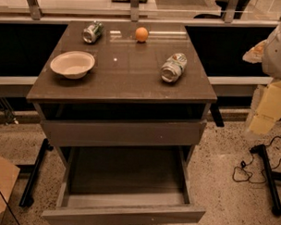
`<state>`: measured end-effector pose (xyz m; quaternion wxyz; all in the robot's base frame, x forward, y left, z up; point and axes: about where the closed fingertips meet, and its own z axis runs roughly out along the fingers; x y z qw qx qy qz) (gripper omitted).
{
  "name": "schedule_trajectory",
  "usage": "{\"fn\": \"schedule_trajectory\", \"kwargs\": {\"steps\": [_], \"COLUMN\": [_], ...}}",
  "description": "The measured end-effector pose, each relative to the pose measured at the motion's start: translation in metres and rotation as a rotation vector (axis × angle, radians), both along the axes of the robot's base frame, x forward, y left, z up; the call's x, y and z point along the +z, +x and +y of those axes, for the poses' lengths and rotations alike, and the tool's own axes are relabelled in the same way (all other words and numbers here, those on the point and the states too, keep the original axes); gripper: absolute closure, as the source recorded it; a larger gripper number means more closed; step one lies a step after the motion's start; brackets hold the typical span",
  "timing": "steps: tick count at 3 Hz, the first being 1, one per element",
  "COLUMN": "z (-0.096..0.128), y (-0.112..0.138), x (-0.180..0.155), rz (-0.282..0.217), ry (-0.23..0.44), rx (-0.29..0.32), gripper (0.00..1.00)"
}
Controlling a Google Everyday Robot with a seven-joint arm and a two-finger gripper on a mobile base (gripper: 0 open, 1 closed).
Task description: Place 7up can into middle drawer
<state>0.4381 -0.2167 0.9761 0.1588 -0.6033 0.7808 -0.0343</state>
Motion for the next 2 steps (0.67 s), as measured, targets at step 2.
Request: {"fn": "schedule_trajectory", "kwargs": {"steps": [2], "z": [0.020], "y": [0.023], "x": [0.003], "rz": [-0.058], "ry": [0.060], "rx": [0.012], "gripper": [0.00]}}
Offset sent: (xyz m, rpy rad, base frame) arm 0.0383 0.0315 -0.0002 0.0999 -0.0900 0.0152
